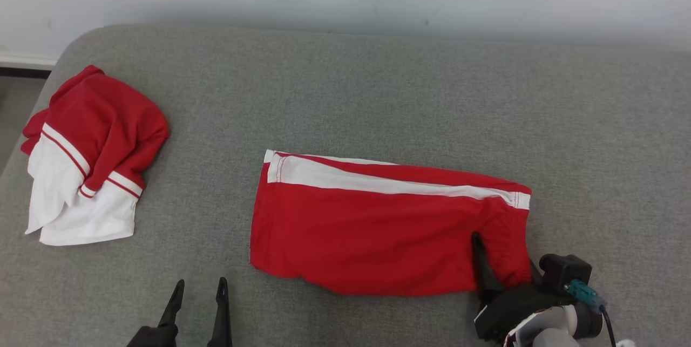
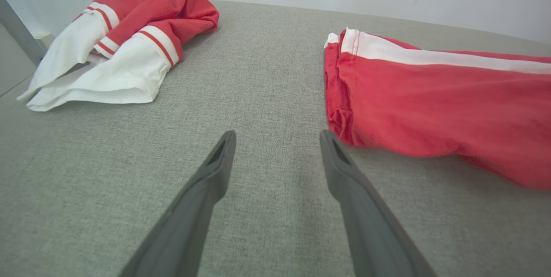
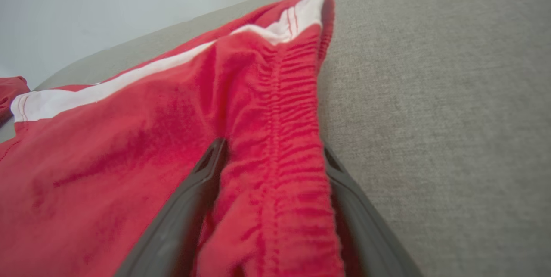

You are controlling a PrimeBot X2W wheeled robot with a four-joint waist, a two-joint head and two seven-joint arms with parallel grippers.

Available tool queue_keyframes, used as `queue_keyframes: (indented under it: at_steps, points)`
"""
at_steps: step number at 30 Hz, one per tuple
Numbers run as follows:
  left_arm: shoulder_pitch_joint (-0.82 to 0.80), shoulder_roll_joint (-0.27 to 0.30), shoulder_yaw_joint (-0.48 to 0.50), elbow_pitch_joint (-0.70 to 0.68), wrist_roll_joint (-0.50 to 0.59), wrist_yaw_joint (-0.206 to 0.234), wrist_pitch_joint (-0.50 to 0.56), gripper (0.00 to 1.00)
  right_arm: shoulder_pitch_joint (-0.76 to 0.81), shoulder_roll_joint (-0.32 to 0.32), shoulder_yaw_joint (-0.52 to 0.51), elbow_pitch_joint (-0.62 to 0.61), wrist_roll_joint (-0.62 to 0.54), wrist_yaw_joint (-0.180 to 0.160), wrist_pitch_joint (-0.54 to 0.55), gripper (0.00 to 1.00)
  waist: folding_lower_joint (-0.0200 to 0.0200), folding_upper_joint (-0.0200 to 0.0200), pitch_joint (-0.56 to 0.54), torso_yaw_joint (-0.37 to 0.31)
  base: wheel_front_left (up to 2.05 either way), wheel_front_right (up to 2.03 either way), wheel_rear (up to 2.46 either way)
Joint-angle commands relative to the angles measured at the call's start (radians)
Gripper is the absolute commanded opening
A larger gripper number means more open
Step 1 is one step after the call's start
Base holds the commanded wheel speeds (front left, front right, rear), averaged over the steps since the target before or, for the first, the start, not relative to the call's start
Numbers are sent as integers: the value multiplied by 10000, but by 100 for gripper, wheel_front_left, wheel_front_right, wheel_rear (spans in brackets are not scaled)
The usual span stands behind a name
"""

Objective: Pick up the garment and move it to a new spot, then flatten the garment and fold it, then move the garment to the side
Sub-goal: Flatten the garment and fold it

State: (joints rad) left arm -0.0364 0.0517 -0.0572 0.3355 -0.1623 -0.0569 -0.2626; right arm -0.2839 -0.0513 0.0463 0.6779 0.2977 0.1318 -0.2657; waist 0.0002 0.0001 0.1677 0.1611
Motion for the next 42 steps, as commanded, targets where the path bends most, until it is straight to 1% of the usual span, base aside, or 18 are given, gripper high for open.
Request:
queue_keyframes:
  at_steps: [1, 2, 3, 6, 7, 8, 9, 12, 16, 21, 25, 28, 34, 38, 39, 42]
  points:
    - [-129, -16, -4, 8, -53, 31, -31, 100, -50, 11, 55, 112, -27, -22, 33, 100, -2, -1, 147, 138, 0, 0, 0]
    - [-136, -15, -5, 7, -79, 40, -31, 100, -119, 12, 113, 251, -162, -22, 41, 100, -2, -1, 186, 159, 0, 0, 0]
    - [-173, -18, -22, 18, -114, 40, -31, 100, -207, 23, 253, 597, -157, -22, 61, 100, -2, -1, 231, 180, 0, 0, 0]
    - [-259, -18, -45, 37, -152, 45, -31, 100, -382, 28, 405, 1140, -69, -22, 99, 100, -2, -1, 278, 192, 0, 0, 0]
    - [-278, -17, -41, 53, -167, 37, -31, 100, -425, 26, 420, 1249, -11, -23, 105, 74, -2, -1, 283, 190, 0, 0, 0]
    - [-289, -19, -37, 63, -177, 29, -31, 100, -483, 31, 442, 1334, 25, -23, 105, 30, -2, -1, 282, 184, 0, 0, 0]
    - [-305, -19, -34, 71, -185, 21, -31, 100, -516, 31, 452, 1402, 119, -22, 105, 0, -2, -1, 274, 174, 0, 0, 0]
    - [-251, -19, -1, 94, -207, 11, -31, 100, -523, 32, 281, 1413, 205, -22, 99, 0, -2, -1, 202, 98, 0, 0, 0]
    - [-88, -18, 10, 112, -235, 54, -32, 100, -456, -4, -375, 1317, -2, -28, 58, 0, -2, -1, 61, -51, 0, 0, 0]
    - [84, -17, -10, 233, -306, -7, -32, 100, -393, -140, -1192, 948, -498, -31, 27, 0, -2, -1, -167, -307, 0, 0, 0]
    - [175, -17, -73, 323, -375, -7, -32, 100, -381, -160, -1377, 446, -664, -25, 18, 0, -2, -1, -348, -486, 0, 0, 0]
    - [209, -16, -94, 379, -363, -22, -32, 100, -302, -117, -984, -72, -523, -23, 17, 0, -2, -1, -490, -589, 0, 0, 0]
    - [400, -16, -138, 488, -470, -8, -32, 100, -221, -46, 534, -1076, 270, -23, 63, 0, -2, -1, -700, -625, 0, 0, 0]
    - [420, -15, -279, 563, -491, -27, -32, 100, -317, -32, 1648, -1597, 812, -23, 466, 0, -2, -1, -786, -414, 0, 0, 0]
    - [420, -15, -279, 563, -491, -27, -32, 100, -317, -32, 1648, -1597, 812, -23, 466, 0, -2, -1, -786, -414, 0, 0, 0]
    - [437, -15, -396, 579, -515, -29, -32, 100, -457, -36, 2358, -1801, 1111, -23, 774, 0, -2, -1, -820, -163, 0, 0, 0]
